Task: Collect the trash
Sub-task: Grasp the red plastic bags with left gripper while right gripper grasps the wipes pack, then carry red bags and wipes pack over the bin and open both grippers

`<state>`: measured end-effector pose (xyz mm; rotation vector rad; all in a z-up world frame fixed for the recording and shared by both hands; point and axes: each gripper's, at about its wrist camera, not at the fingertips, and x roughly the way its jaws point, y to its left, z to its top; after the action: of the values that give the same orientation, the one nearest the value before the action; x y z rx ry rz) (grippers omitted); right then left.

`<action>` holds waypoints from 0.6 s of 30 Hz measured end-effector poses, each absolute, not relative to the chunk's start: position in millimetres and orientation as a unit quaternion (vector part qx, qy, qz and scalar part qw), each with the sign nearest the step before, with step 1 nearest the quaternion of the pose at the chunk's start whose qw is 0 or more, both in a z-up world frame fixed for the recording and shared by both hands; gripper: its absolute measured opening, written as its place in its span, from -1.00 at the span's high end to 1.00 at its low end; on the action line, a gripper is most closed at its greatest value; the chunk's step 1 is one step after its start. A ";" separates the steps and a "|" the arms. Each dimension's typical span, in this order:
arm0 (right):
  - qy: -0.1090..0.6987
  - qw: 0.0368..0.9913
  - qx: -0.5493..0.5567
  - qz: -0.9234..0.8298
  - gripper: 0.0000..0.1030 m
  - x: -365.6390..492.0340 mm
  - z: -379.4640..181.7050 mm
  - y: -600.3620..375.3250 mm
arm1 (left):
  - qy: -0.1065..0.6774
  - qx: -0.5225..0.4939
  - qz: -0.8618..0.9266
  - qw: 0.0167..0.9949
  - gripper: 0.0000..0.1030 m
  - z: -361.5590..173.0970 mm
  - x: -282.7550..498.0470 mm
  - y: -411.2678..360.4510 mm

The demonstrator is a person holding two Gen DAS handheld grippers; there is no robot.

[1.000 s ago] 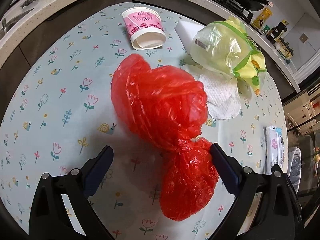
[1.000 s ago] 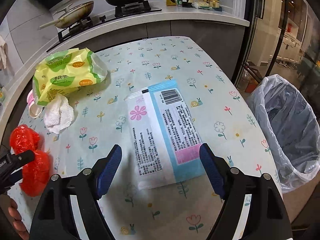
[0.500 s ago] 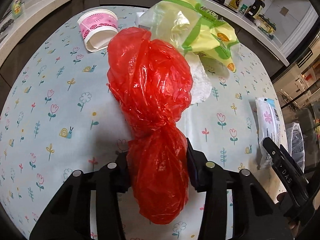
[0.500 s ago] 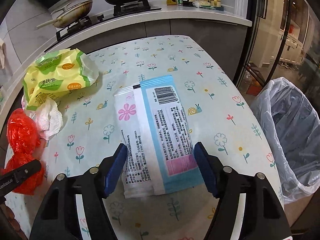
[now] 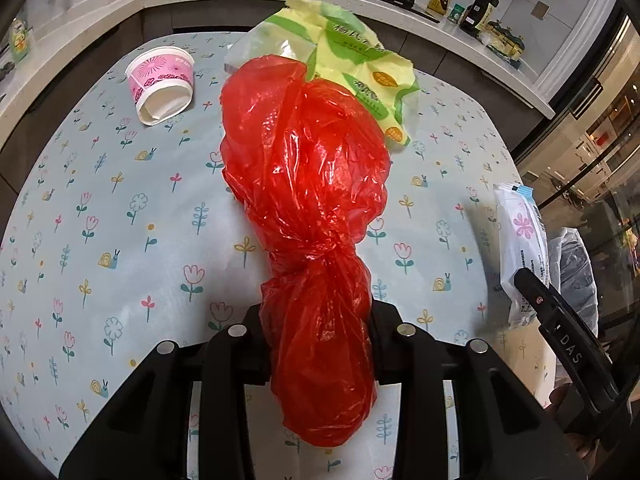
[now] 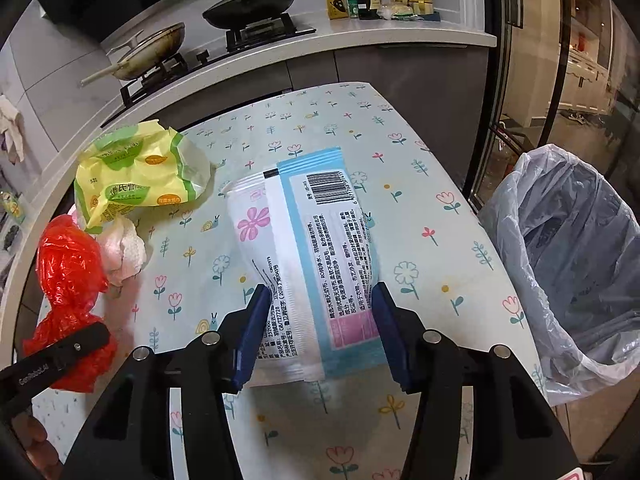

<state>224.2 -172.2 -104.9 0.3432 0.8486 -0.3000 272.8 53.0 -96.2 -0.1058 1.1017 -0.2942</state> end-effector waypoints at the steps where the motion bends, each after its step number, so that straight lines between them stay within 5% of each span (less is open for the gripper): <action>1: 0.405 0.887 0.167 -0.144 0.03 221.8 -102.5 -173.3 | 0.520 -0.050 -0.142 0.841 0.38 -93.9 270.8 50.9; 18: 0.343 0.903 0.198 -0.164 0.04 162.7 -56.9 -219.0 | 0.486 -0.014 -0.202 0.850 0.38 -48.8 231.2 -11.0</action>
<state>162.7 -219.0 -56.9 0.4101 0.7099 -0.3388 231.2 -11.0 -48.8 -0.0298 1.0243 -0.4262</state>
